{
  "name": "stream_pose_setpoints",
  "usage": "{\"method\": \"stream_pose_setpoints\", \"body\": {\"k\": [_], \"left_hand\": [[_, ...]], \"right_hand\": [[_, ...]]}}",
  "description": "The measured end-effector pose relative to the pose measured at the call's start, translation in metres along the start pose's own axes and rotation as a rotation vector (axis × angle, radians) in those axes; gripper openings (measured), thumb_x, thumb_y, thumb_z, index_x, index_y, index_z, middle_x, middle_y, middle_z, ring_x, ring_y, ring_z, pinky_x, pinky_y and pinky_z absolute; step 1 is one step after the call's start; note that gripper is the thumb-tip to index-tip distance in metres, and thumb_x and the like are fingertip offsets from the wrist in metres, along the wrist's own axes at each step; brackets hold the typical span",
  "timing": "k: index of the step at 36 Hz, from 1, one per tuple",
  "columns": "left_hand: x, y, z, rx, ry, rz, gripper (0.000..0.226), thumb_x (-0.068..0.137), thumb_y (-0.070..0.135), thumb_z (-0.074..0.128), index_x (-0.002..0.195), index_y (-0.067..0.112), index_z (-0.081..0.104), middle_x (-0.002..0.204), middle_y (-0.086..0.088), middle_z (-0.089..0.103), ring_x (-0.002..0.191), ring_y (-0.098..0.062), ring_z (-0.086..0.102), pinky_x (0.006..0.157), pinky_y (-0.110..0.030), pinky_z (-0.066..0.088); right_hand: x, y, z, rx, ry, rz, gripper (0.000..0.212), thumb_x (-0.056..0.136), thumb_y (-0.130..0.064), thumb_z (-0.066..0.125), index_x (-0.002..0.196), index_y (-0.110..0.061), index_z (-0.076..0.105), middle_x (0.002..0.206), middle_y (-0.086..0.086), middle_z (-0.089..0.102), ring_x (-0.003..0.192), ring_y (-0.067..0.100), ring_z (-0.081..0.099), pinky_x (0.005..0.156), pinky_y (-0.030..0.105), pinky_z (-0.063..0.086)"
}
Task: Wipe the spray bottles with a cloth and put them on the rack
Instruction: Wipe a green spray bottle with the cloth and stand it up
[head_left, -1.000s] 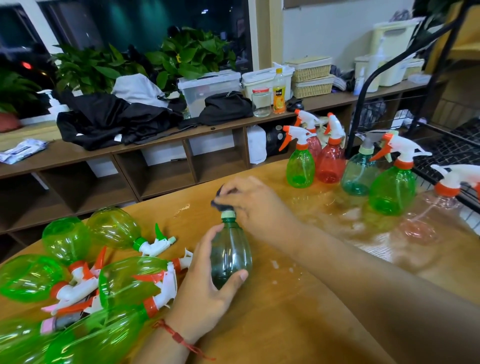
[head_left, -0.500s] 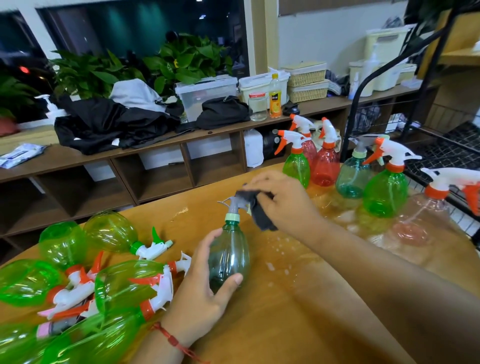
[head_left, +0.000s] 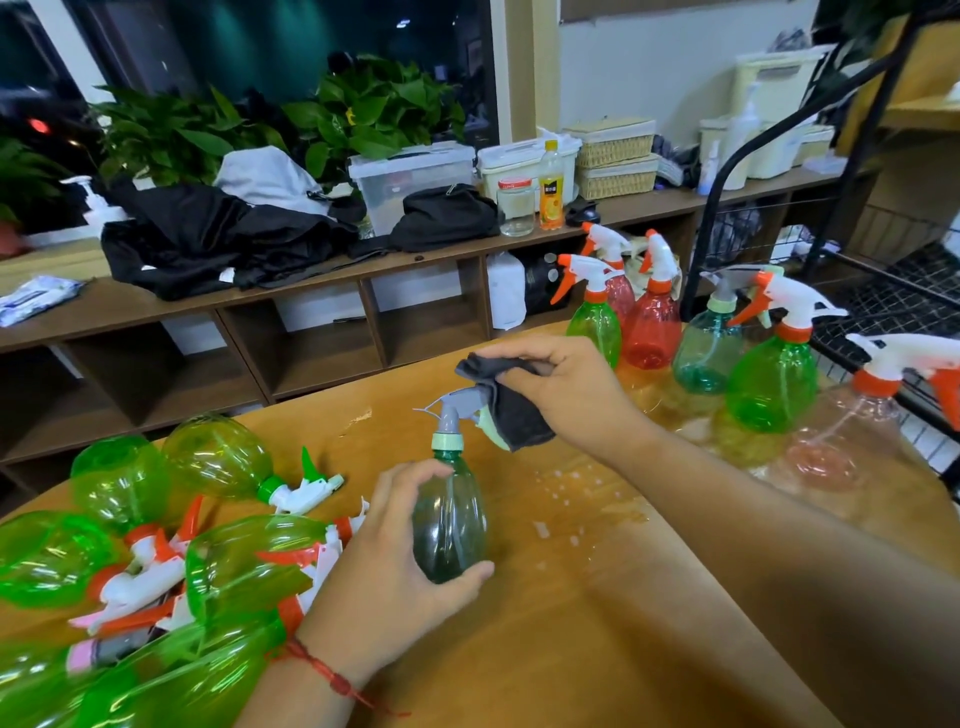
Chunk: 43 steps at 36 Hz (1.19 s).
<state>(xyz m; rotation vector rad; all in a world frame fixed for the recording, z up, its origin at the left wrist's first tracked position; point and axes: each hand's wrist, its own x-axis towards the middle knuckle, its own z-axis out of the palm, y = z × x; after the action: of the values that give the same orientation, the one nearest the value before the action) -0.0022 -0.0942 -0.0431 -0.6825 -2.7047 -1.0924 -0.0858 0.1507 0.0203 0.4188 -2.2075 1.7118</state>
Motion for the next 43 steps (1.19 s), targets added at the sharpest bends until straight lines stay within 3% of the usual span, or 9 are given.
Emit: {"method": "stream_pose_setpoints", "body": {"k": [3,6,10,15,20,26,32,38,43], "left_hand": [[0.001,-0.004,0.001,-0.039,0.047,0.008,0.086,0.076,0.047,0.091,0.140,0.060,0.036,0.139,0.034,0.039,0.128,0.009,0.047,0.097,0.000,0.036],[0.002,-0.006,0.001,-0.069,0.014,-0.004,0.096,0.081,0.045,0.090,0.151,0.068,0.029,0.146,0.033,0.034,0.132,0.012,0.043,0.096,-0.003,0.040],[0.003,-0.010,0.005,-0.100,0.022,-0.003,0.086,0.081,0.040,0.090,0.147,0.065,0.040,0.147,0.027,0.038,0.136,0.010,0.041,0.100,0.003,0.029],[0.003,-0.013,0.006,-0.108,0.050,-0.014,0.085,0.081,0.037,0.089,0.146,0.063,0.041,0.146,0.028,0.041,0.135,0.014,0.041,0.100,0.004,0.028],[0.003,-0.012,0.007,-0.099,0.028,-0.008,0.086,0.080,0.036,0.091,0.146,0.060,0.042,0.148,0.026,0.040,0.136,0.012,0.041,0.101,0.003,0.029],[0.002,-0.012,0.006,-0.110,0.037,-0.025,0.085,0.080,0.034,0.090,0.146,0.060,0.043,0.148,0.024,0.043,0.135,0.011,0.042,0.100,0.003,0.031],[0.002,-0.011,0.006,-0.114,0.037,-0.022,0.084,0.080,0.030,0.092,0.146,0.055,0.045,0.144,0.022,0.046,0.132,0.012,0.044,0.099,0.003,0.031],[0.000,-0.009,0.007,-0.116,0.056,-0.019,0.087,0.079,0.030,0.092,0.141,0.063,0.041,0.139,0.033,0.042,0.130,0.015,0.042,0.099,0.003,0.030],[-0.001,-0.009,0.006,-0.116,0.038,-0.016,0.085,0.080,0.032,0.091,0.143,0.059,0.041,0.139,0.034,0.040,0.131,0.015,0.042,0.099,0.004,0.029]], "right_hand": [[-0.001,-0.005,0.003,-0.181,0.047,-0.218,0.037,0.092,0.013,0.065,0.114,-0.012,0.082,0.115,-0.003,0.076,0.111,0.006,0.069,0.101,0.023,0.053],[-0.002,-0.008,0.011,-0.441,-0.047,-0.460,0.040,0.086,0.014,0.067,0.114,-0.011,0.082,0.117,0.003,0.076,0.110,0.010,0.065,0.101,0.019,0.049],[-0.006,0.002,0.022,-0.750,-0.186,-0.607,0.028,0.087,0.006,0.075,0.111,-0.006,0.082,0.116,0.009,0.075,0.105,0.034,0.067,0.087,0.044,0.060],[-0.022,0.017,0.007,-0.757,-0.337,-0.570,0.030,0.085,0.007,0.073,0.106,-0.012,0.083,0.112,0.005,0.076,0.099,0.033,0.069,0.079,0.049,0.063],[-0.014,-0.005,-0.002,-0.594,-0.172,-0.432,0.034,0.092,0.003,0.063,0.112,-0.016,0.082,0.118,-0.004,0.074,0.111,0.014,0.064,0.103,0.033,0.052],[-0.007,0.000,0.012,-0.744,-0.269,-0.511,0.032,0.088,0.005,0.063,0.109,-0.010,0.082,0.118,0.006,0.073,0.108,0.033,0.065,0.091,0.042,0.056],[-0.021,0.013,-0.009,-0.585,-0.400,-0.288,0.034,0.084,0.008,0.065,0.103,-0.013,0.085,0.112,-0.005,0.075,0.102,0.007,0.065,0.097,0.028,0.052],[-0.007,-0.001,-0.010,-0.337,-0.019,-0.317,0.037,0.082,0.017,0.064,0.102,-0.010,0.082,0.108,-0.001,0.072,0.105,-0.001,0.064,0.096,0.011,0.046],[-0.011,0.022,0.009,-0.269,-0.079,-0.112,0.035,0.092,0.009,0.066,0.108,-0.018,0.080,0.107,-0.017,0.068,0.102,-0.004,0.064,0.086,0.009,0.044]]}}
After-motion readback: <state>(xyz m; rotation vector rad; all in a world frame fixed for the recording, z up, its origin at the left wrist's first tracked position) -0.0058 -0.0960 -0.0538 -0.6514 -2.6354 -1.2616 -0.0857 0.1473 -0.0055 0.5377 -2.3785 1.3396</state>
